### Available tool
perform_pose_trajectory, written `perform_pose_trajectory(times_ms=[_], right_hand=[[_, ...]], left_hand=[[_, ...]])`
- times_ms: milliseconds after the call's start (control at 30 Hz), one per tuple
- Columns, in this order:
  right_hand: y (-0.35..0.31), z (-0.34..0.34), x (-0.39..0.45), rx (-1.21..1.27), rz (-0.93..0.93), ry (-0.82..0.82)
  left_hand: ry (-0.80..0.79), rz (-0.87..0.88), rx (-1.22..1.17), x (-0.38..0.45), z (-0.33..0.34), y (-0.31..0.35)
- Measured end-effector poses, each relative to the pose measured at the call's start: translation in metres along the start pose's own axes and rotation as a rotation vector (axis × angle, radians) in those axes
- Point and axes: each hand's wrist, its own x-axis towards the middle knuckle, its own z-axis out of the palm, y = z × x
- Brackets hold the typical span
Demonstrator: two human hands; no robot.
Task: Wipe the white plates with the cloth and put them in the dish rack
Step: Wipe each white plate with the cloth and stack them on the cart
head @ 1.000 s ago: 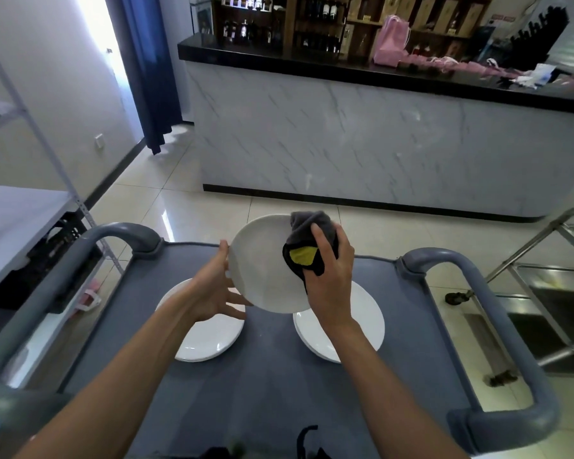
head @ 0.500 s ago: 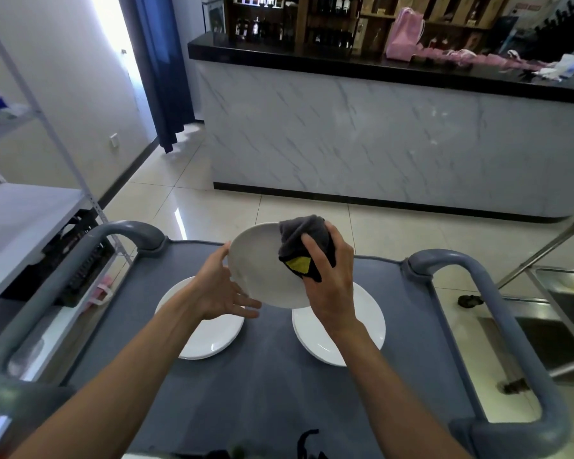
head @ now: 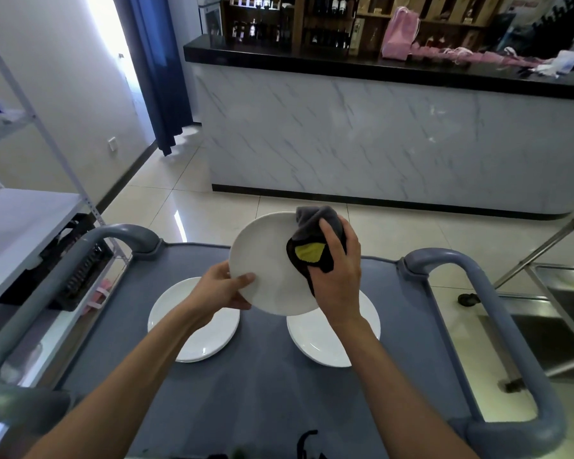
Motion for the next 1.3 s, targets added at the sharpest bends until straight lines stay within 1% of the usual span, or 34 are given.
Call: perform_pose_trajectory(times_ms=[67, 133, 233, 400, 500, 700, 800, 867, 900, 1000, 1067, 1133, 1233, 1300], right_hand=[[0.002, 0.001, -0.001, 0.037, 0.11, -0.035], [0.004, 0.002, -0.002, 0.06, 0.163, -0.066], [0.006, 0.002, 0.001, 0.057, 0.168, -0.102], [0.003, 0.0, 0.011, 0.059, 0.116, -0.179], [-0.001, 0.0, 0.02, 0.08, 0.102, -0.186], [-0.009, 0.001, 0.031, 0.162, 0.156, -0.162], [-0.012, 0.002, 0.028, 0.174, 0.186, -0.132], [-0.013, 0.003, 0.026, 0.165, 0.166, -0.11], [-0.014, 0.003, 0.025, 0.155, 0.139, -0.092], [-0.011, 0.0, 0.021, 0.117, 0.041, -0.048], [-0.01, -0.003, 0.019, 0.085, -0.03, -0.029], [-0.009, -0.006, 0.018, 0.062, -0.116, -0.012], [-0.009, -0.01, 0.015, 0.039, -0.235, 0.018], [-0.009, -0.013, 0.013, 0.039, -0.286, 0.025]], left_hand=[[0.054, 0.061, 0.029, -0.001, 0.0, 0.0], [0.077, 0.096, 0.03, -0.003, 0.0, -0.001], [0.095, 0.129, 0.036, -0.005, 0.001, -0.004], [0.124, 0.179, 0.029, -0.01, 0.001, -0.003], [0.144, 0.197, 0.038, -0.01, -0.005, 0.003], [0.139, 0.214, 0.045, -0.006, -0.02, 0.014], [0.157, 0.158, 0.058, -0.003, -0.021, 0.014], [0.16, 0.1, 0.048, -0.002, -0.019, 0.012], [0.146, 0.061, 0.006, -0.002, -0.017, 0.011], [0.011, -0.097, -0.308, -0.004, -0.018, 0.006], [-0.093, -0.168, -0.449, -0.004, -0.019, 0.002], [-0.116, -0.21, -0.452, -0.002, -0.018, 0.0], [-0.097, -0.267, -0.375, -0.001, -0.015, 0.007], [-0.118, -0.313, -0.321, -0.003, -0.016, 0.013]])
